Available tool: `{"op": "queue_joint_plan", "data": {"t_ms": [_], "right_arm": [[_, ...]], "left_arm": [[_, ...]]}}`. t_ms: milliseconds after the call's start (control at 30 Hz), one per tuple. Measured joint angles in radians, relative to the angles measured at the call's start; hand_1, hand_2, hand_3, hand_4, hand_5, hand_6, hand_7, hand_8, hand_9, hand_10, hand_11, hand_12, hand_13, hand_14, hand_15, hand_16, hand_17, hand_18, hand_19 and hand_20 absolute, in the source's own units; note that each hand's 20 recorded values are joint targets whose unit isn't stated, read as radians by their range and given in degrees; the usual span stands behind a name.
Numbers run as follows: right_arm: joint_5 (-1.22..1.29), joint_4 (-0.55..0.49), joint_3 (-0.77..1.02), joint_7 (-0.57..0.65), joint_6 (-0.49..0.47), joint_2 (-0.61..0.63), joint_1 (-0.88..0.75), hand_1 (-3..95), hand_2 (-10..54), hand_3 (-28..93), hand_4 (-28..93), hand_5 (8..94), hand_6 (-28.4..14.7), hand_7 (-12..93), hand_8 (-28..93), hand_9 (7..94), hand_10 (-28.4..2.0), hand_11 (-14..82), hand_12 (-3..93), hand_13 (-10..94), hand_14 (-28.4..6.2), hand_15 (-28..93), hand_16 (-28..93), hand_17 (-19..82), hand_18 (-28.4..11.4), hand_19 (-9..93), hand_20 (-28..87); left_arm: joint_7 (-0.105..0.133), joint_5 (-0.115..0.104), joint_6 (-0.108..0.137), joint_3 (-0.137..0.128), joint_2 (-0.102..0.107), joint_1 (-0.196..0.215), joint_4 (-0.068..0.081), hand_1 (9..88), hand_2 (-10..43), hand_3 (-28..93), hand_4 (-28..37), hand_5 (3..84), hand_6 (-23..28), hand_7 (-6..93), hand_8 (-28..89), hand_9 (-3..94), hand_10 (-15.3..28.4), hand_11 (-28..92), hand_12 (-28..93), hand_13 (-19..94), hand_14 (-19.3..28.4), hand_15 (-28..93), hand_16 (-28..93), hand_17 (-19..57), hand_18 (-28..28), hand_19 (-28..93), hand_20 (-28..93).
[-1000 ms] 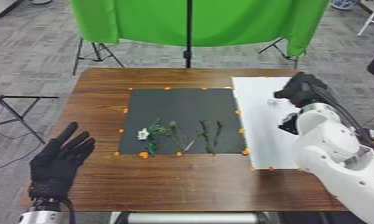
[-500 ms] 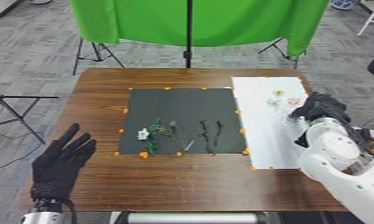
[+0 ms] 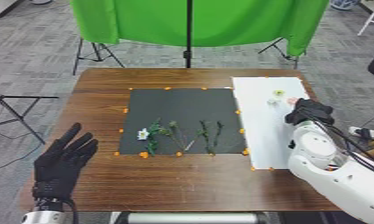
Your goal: Arrange flowers
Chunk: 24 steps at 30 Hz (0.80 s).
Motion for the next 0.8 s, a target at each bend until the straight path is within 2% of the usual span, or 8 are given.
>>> {"op": "queue_joint_plan", "data": {"t_ms": [100, 133, 167, 333, 600, 800], "right_arm": [[-0.005, 0.020, -0.042, -0.002, -0.017, -0.011, 0.035, 54.3, -9.5, 66, -28, 80.2, 1.7, 16, 0, 89.4, -7.9, 17.7, 29.3, 74, -6.9, 63, 21, 28, -24.4, 81, 42], [-0.004, 0.026, -0.045, -0.003, -0.029, -0.017, 0.039, 57.6, -9.5, 66, -28, 84.6, 1.7, 17, 2, 92.7, -6.4, 17.0, 30.9, 77, -4.9, 60, 25, 30, -23.2, 82, 42], [-0.004, 0.029, -0.040, -0.003, -0.041, -0.024, 0.042, 58.6, -9.5, 66, -28, 86.0, 1.7, 17, 2, 93.5, -5.9, 17.5, 31.1, 78, -4.3, 59, 26, 30, -22.7, 82, 42], [-0.015, 0.030, -0.004, -0.018, -0.053, -0.047, 0.025, 59.7, -9.5, 66, -28, 87.8, 1.1, 17, 3, 93.7, -5.2, 19.3, 30.9, 80, -4.5, 59, 27, 31, -22.1, 83, 42], [-0.104, -0.063, 0.012, -0.045, 0.123, -0.025, -0.059, 59.5, -9.5, 68, -28, 89.0, 0.5, 16, 3, 93.7, -5.1, 21.1, 29.9, 81, -4.5, 59, 28, 32, -21.9, 84, 42], [-0.135, -0.130, -0.029, -0.075, 0.145, -0.027, -0.017, 58.8, -9.5, 69, -28, 89.2, 0.4, 16, 4, 93.7, -5.3, 21.4, 29.7, 81, -4.8, 60, 28, 32, -21.9, 84, 42]], "left_arm": [[-0.004, 0.001, -0.001, -0.001, -0.003, 0.000, 0.000, 21.0, 4.4, 82, -28.3, 37.6, 8.1, 11.3, -9, 35.2, 20.2, 23, 12, 22, 27.6, 50, -7, -10.7, 27.0, 51, 20], [-0.005, 0.001, -0.001, -0.001, -0.004, 0.000, 0.000, 21.0, 4.5, 82, -28.3, 37.6, 8.1, 11.3, -9, 35.2, 20.3, 23, 12, 22, 27.6, 50, -7, -10.7, 27.0, 51, 20], [-0.005, 0.001, -0.001, -0.001, -0.004, 0.000, 0.000, 21.0, 4.5, 82, -28.3, 37.6, 8.2, 11.3, -9, 35.2, 20.3, 23, 12, 22, 27.6, 50, -7, -10.7, 27.0, 51, 20], [-0.002, 0.001, 0.000, -0.001, -0.004, 0.000, 0.000, 21.0, 4.5, 82, -28.3, 37.7, 8.2, 11.3, -9, 35.2, 20.2, 23, 12, 22, 27.6, 50, -7, -10.7, 27.0, 51, 20], [-0.001, 0.001, 0.000, -0.002, -0.004, 0.001, 0.000, 21.1, 4.6, 82, -28.3, 37.8, 8.3, 11.1, -9, 35.2, 20.3, 23, 12, 22, 27.7, 50, -7, -10.7, 26.9, 51, 20], [-0.001, 0.001, 0.000, -0.009, -0.004, 0.003, -0.001, 21.0, 4.6, 82, -28.3, 37.8, 8.3, 11.2, -9, 35.2, 20.3, 23, 12, 22, 27.7, 50, -7, -10.7, 27.0, 51, 20]]}}
